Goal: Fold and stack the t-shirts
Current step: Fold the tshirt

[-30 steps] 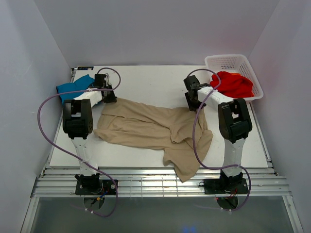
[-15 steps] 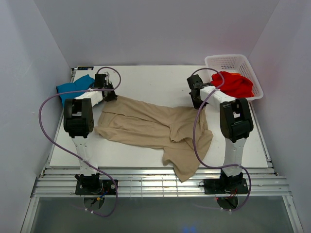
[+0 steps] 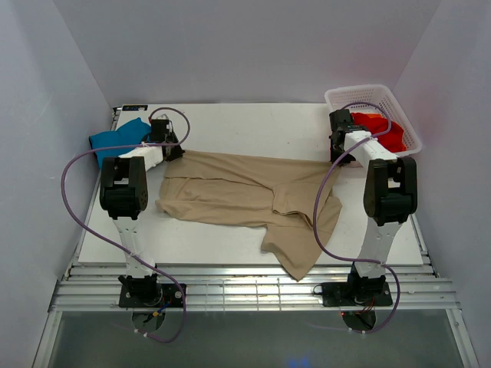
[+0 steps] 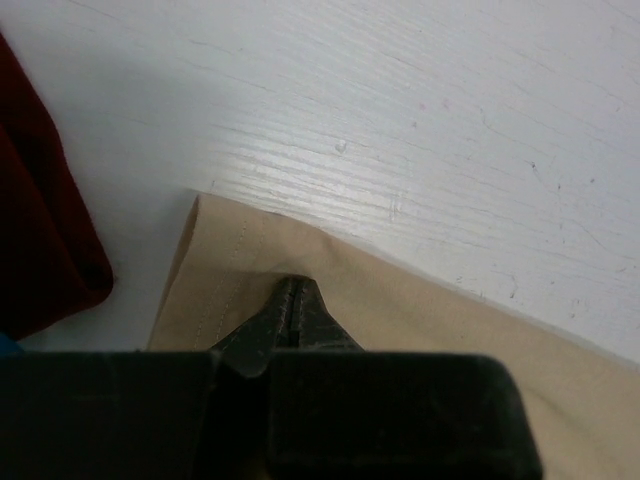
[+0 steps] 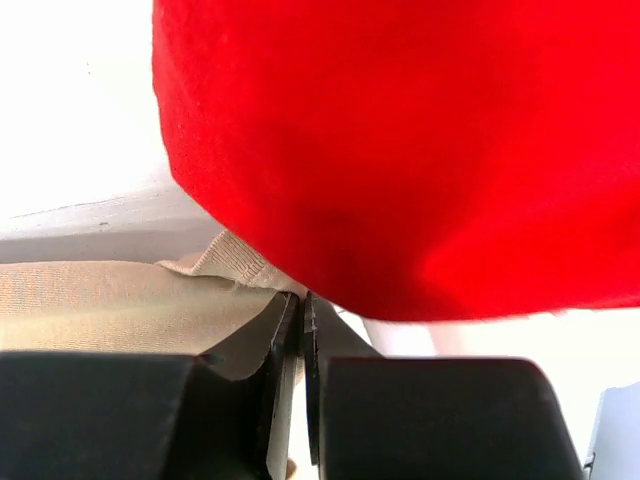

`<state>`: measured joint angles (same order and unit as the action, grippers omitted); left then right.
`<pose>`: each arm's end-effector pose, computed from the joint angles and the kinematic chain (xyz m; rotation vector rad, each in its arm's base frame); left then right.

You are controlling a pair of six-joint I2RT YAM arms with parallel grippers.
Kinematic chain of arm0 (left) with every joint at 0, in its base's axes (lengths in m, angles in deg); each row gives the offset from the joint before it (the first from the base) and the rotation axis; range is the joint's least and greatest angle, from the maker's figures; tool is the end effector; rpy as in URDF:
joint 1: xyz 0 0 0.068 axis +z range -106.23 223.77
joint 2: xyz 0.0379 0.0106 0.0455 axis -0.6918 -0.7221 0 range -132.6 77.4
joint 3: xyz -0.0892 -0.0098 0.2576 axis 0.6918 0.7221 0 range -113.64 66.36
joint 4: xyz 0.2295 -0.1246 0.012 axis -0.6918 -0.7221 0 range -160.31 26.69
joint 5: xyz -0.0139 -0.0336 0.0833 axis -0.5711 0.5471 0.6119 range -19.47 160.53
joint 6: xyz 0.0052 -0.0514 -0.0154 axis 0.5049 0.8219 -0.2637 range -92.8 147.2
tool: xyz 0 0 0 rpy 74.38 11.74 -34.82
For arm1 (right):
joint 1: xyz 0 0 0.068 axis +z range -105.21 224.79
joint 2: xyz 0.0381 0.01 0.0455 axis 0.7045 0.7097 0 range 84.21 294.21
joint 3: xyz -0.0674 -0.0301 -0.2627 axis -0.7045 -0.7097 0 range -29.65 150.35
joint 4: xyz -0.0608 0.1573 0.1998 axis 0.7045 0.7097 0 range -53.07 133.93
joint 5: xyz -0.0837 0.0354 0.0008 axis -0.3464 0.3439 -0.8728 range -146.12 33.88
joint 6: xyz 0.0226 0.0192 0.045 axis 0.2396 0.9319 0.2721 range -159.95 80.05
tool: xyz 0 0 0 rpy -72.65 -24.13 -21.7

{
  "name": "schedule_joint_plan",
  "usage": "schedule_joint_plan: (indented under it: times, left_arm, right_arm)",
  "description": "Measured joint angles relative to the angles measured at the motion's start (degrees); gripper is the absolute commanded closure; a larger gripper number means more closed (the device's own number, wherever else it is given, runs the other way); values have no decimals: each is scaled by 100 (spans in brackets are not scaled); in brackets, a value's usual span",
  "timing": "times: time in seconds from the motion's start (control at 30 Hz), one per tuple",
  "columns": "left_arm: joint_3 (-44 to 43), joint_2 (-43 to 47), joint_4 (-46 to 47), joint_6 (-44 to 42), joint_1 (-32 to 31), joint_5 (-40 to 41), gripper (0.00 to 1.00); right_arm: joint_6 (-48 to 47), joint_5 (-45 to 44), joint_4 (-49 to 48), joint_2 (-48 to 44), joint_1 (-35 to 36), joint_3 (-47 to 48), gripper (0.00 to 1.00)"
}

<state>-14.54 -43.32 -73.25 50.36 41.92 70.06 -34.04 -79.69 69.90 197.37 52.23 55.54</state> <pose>0.4519 -0.0149 0.1461 -0.4493 2.4083 -0.2042 0.4184 0.0404 0.2011 0.1042 2.5595 -0.4530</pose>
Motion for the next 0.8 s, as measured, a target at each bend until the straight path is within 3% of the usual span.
schedule_joint_plan:
  times: [0.27,0.37,0.47,0.8]
  left_arm:
    - [326,186,168,157,153,74,100]
    - [389,234,166,181,201,83,100]
    - [439,269,166,181,223,140,100]
    - [555,363,162,179,339,199,100]
  right_arm:
    - [162,343,37,-85,-140,0,92]
    - [258,466,48,-111,-173,0,85]
    - [315,557,79,-197,-199,0,72]
    - [420,940,133,-535,-284,306,67]
